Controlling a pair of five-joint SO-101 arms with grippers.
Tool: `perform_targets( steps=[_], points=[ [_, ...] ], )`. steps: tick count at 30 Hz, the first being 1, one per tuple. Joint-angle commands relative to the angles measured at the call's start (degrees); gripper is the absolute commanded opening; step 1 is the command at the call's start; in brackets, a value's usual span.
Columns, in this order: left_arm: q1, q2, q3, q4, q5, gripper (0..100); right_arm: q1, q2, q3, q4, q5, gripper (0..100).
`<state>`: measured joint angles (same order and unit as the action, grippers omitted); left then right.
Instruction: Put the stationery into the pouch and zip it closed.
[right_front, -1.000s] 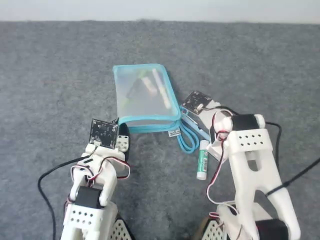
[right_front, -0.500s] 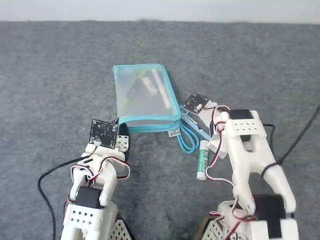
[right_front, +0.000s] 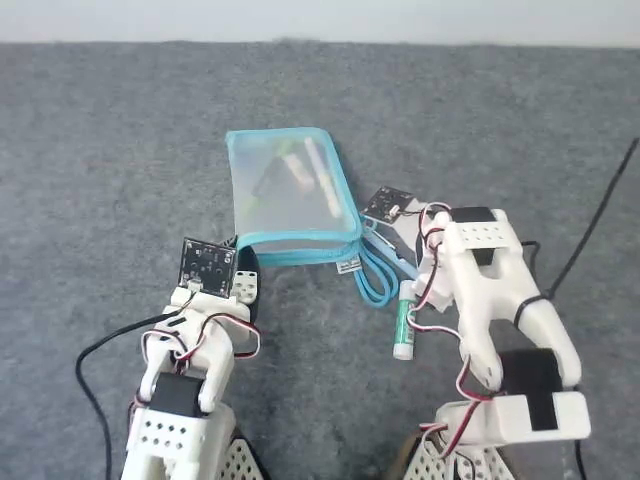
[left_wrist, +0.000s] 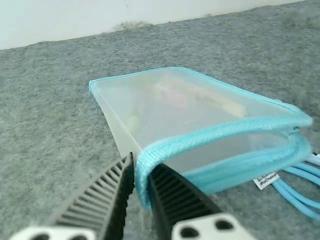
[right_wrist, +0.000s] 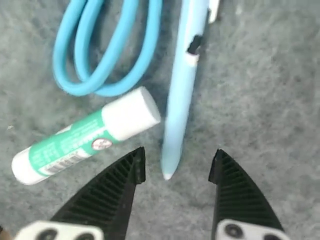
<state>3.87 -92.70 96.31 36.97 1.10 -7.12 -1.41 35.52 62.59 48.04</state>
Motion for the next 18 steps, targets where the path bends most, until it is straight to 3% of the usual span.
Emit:
perform_targets(
  steps=[1, 11, 18],
  points=[
    [-0.3, -1.0, -3.1, -1.1, 0.0, 1, 0.6, 0.0, -3.0, -1.4, 0.7, 22.0],
    [-0.3, -1.0, -3.1, -1.1, 0.0, 1, 0.6, 4.2, -3.3, -4.4, 0.7, 21.5],
    [-0.3, -1.0, -3.1, -1.1, 0.0, 1, 2.3, 7.0, -3.3, -4.1, 0.4, 3.4]
  ],
)
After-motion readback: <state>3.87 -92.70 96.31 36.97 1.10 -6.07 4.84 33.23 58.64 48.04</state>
